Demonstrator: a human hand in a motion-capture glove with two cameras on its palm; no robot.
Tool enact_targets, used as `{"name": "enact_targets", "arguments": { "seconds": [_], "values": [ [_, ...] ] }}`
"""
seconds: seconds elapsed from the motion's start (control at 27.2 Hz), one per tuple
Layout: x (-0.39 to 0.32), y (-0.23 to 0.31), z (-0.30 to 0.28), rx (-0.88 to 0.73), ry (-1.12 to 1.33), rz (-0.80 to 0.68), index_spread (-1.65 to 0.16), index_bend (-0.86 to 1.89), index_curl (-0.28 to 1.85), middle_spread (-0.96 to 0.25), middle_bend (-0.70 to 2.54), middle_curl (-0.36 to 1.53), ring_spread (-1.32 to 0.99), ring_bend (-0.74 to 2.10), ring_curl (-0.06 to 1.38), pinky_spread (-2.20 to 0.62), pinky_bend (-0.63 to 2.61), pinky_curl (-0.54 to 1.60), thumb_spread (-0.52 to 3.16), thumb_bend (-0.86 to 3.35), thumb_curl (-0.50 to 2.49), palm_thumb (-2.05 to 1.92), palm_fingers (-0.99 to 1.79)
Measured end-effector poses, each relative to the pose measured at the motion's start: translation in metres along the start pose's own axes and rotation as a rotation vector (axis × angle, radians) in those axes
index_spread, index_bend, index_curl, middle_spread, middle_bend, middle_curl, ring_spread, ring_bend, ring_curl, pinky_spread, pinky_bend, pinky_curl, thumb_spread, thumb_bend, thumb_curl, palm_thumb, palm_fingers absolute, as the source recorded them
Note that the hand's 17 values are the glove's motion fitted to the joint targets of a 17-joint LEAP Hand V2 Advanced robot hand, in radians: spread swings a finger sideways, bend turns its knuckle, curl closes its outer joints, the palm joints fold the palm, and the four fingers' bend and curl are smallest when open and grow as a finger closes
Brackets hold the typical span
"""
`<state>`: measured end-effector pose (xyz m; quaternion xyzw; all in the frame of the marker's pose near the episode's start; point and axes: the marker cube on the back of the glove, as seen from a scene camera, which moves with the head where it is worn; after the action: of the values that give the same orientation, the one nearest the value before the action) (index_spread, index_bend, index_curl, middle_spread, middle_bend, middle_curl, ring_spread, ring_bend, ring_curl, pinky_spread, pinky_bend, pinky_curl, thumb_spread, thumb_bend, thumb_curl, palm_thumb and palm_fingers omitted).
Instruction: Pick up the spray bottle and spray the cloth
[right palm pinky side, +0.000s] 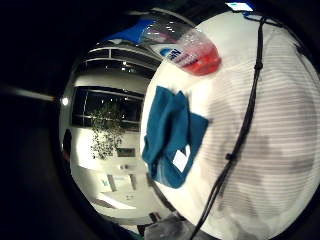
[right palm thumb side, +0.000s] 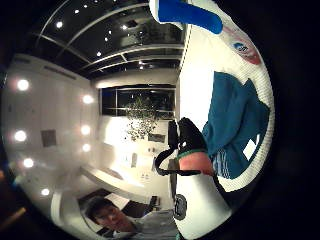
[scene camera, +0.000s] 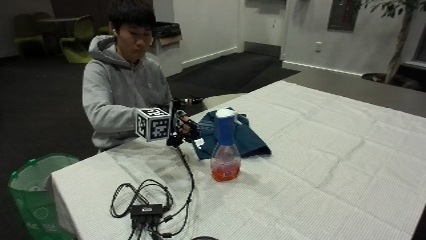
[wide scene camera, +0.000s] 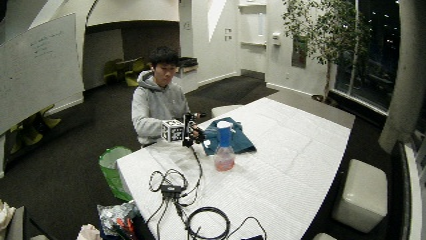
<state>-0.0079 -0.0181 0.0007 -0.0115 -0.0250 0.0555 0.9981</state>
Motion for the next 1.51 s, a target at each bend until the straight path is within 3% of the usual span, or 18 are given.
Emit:
{"name": "enact_targets", "arguments": {
  "seconds": [0.44, 0.52, 1.14, 1.33, 1.51],
  "values": [
    [-0.001, -0.057, 0.005, -0.030, -0.044, 0.277, -0.16, 0.12, 0.20, 0.08, 0.39, 0.30, 0.12, 0.21, 0.18, 0.21, 0.31, 0.26, 0.93, 0.09, 0.34, 0.68, 0.12],
    [0.002, -0.067, 0.005, -0.025, -0.043, 0.308, -0.16, 0.17, 0.22, 0.12, 0.24, 0.26, 0.12, 0.24, 0.20, 0.21, 0.35, 0.28, 0.94, 0.08, 0.35, 0.69, 0.04],
    [0.032, -0.123, 0.026, 0.001, -0.019, 0.424, -0.17, 0.15, 0.26, 0.16, 0.23, 0.28, 0.13, 0.19, 0.19, 0.22, 0.29, 0.29, 0.89, -0.02, 0.38, 0.77, -0.04],
    [0.037, -0.135, 0.026, 0.055, -0.048, 0.438, -0.21, 0.30, 0.31, 0.11, 0.27, 0.30, 0.12, 0.14, 0.17, 0.22, 0.20, 0.27, 0.87, -0.03, 0.38, 0.75, 0.08],
    [0.039, -0.144, 0.025, 0.096, -0.044, 0.438, -0.29, 0.68, 0.41, 0.05, 0.25, 0.31, 0.11, 0.07, 0.12, 0.22, 0.10, 0.22, 0.83, -0.03, 0.38, 0.77, 0.24]
  ]
}}
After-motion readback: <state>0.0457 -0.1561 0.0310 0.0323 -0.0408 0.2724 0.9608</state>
